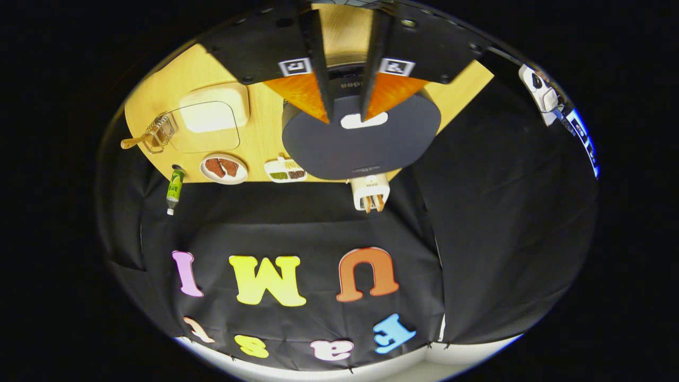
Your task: Close the left gripper, press the button to open the rice cooker; take a wooden spoon from the chopstick holder with the right hand, scoop a spoonful of rice and pour it into the rice cooker, then put the wooden spoon back into the chopstick holder.
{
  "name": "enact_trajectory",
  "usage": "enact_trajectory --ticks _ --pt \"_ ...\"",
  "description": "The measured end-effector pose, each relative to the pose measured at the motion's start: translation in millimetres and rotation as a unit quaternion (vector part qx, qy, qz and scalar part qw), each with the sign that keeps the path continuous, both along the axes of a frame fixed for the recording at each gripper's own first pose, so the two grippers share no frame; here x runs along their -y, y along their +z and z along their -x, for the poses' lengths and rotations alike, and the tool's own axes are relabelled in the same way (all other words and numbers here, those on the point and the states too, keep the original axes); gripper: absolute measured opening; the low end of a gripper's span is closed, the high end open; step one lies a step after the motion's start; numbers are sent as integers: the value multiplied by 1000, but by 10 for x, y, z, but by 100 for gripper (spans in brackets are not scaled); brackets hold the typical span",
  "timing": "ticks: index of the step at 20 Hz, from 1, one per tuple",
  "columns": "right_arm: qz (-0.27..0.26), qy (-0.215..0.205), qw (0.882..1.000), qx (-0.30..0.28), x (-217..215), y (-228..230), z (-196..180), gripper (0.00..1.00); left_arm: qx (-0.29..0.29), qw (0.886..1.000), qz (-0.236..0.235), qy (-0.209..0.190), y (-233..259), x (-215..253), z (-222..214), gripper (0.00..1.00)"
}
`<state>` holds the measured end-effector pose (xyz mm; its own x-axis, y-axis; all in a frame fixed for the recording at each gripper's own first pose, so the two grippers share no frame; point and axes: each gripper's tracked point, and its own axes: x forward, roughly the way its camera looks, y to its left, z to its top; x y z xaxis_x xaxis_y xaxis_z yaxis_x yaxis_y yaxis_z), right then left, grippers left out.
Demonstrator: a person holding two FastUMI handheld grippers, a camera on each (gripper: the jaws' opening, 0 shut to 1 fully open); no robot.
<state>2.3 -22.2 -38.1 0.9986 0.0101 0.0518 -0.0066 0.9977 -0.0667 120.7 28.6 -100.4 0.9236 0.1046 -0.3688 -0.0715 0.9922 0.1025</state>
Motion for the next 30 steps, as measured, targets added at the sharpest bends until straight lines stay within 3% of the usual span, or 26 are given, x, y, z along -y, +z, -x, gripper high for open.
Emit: enact_trajectory --ticks 2,4,7,9,10,11,12,13,23,26,29,30 --pt "-3 7 1000 -15 -61 -98 -17 99 27 1000 9 -12 196 120 174 68" --pt "-2 10 1000 -16 -97 -162 -23 100 52 999 10 -7 330 71 320 87" --pt "-8 10 1000 -18 -143 -365 -63 100 106 993 44 6 568 82 496 84" --pt "-14 15 999 -35 -227 -583 -138 100 119 992 51 4 578 73 648 97" --pt "-16 18 999 -44 -264 -697 -185 100 128 991 50 5 606 56 705 98" --pt "-20 15 998 -52 -268 -803 -250 100 135 990 47 2 640 49 791 89" --pt "-26 11 998 -60 -279 -905 -308 99 146 988 43 2 664 50 881 97" --pt "-32 12 997 -69 -327 -1030 -374 100 158 987 42 1 716 56 978 97" --pt "-15 48 989 -138 -836 -1989 -889 100 213 974 45 -68 783 534 1848 97" --pt "4 31 989 -141 -874 -2218 -1093 80 223 970 47 -81 815 641 2030 96" --pt "10 31 991 -127 -1019 -2299 -1330 75 226 969 43 -93 800 703 2166 96" --pt "16 25 993 -115 -1012 -2278 -1423 69 227 968 40 -94 786 684 2185 96"
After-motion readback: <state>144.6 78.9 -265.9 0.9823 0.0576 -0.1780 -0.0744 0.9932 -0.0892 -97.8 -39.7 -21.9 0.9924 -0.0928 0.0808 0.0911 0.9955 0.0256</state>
